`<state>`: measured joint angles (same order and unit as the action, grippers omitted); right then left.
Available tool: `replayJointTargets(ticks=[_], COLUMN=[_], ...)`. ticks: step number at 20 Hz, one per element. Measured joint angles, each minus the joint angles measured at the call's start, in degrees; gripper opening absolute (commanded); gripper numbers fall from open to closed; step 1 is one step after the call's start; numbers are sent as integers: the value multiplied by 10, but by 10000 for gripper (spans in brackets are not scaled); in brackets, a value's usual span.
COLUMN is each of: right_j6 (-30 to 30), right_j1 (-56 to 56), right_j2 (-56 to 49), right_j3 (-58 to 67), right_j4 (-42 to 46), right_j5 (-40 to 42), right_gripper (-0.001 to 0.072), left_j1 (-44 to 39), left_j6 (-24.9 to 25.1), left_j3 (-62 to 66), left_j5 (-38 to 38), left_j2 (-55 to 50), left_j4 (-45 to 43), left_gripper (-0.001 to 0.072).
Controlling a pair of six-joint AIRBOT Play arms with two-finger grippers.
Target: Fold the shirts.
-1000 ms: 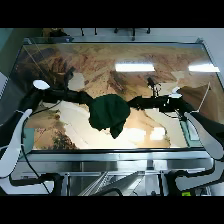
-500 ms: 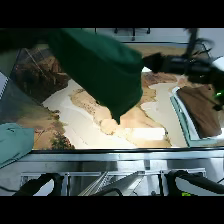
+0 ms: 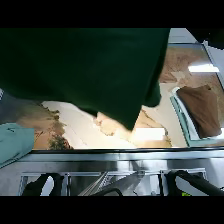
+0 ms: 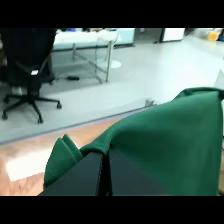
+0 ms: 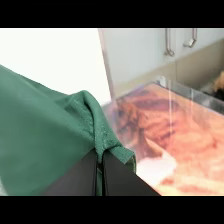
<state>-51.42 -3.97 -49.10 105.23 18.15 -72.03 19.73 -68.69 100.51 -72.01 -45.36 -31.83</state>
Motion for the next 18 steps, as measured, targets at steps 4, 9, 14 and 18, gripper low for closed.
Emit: replayJointTargets(ticks=[4,9,14,18], right_j6=[-7,-9,-33,-80], right_j1=[44,155,178,107], right_j2=[-84,-263,-403,-397], right_j3=[2,-20,-25,-26], right_j4=[19,115,160,169], right_j5=[-30,-6,68,26], right_gripper=[17,22,380,322], left_j1=[17,22,24,38], left_j6=[26,94,158,178], left_j3=[-176,-421,-510,-426], left_j5=[-7,47,129,95], left_j2=[20,-53,-205,-308], left_j4=[2,2,3,-37], left_gripper=[14,17,703,703])
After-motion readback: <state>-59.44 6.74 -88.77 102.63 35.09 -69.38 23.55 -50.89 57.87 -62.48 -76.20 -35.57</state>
